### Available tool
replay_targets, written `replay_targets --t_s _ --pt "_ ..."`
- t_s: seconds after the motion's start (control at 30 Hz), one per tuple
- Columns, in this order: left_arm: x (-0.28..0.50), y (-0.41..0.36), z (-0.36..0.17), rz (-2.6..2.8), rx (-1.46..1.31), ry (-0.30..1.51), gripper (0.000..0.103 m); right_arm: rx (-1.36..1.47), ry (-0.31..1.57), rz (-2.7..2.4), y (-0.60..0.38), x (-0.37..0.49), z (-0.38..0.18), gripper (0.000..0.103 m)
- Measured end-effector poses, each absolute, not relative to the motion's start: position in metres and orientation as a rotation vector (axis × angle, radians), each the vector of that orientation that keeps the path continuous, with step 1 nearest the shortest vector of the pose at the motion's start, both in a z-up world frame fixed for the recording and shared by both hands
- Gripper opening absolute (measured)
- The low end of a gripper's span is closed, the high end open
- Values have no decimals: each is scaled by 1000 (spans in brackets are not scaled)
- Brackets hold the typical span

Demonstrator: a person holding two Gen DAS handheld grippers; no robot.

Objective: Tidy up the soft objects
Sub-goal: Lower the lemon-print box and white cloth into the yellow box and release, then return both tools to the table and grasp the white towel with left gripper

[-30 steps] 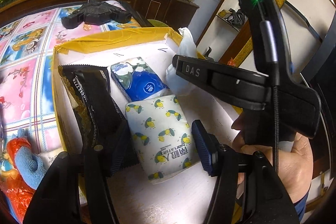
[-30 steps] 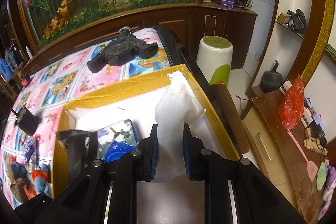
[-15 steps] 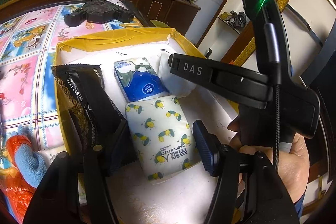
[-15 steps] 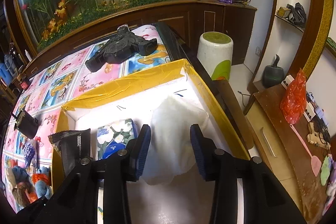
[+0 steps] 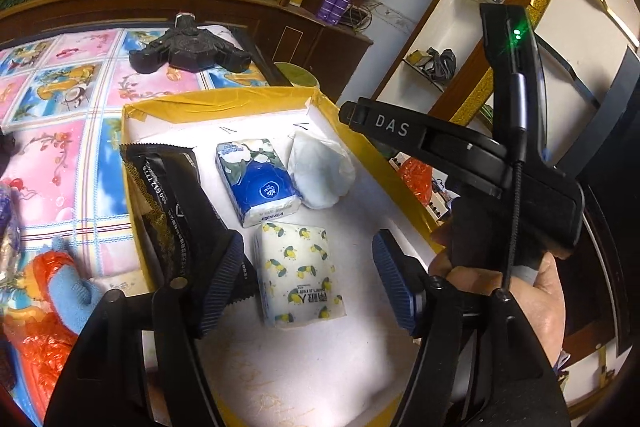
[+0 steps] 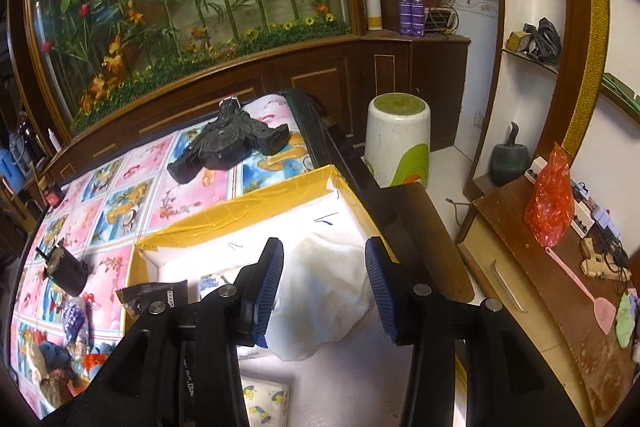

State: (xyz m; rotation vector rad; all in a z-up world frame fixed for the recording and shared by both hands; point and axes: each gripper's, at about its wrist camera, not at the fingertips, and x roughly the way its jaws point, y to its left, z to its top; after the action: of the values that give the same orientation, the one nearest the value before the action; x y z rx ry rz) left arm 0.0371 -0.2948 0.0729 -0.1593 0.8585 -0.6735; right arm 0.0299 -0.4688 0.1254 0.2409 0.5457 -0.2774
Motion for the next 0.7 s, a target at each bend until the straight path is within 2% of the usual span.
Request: replay_targets --t_s 0.37,0.6,0.7 --pt "8 -238 83 -627 -130 757 66 211 548 -166 -442 20 121 43" --pt "-7 -167 87 -539 -141 670 66 191 564 -109 -437 21 119 43" --pt "-11 -122 89 -436 -203 625 77 191 569 -106 -436 21 119 43"
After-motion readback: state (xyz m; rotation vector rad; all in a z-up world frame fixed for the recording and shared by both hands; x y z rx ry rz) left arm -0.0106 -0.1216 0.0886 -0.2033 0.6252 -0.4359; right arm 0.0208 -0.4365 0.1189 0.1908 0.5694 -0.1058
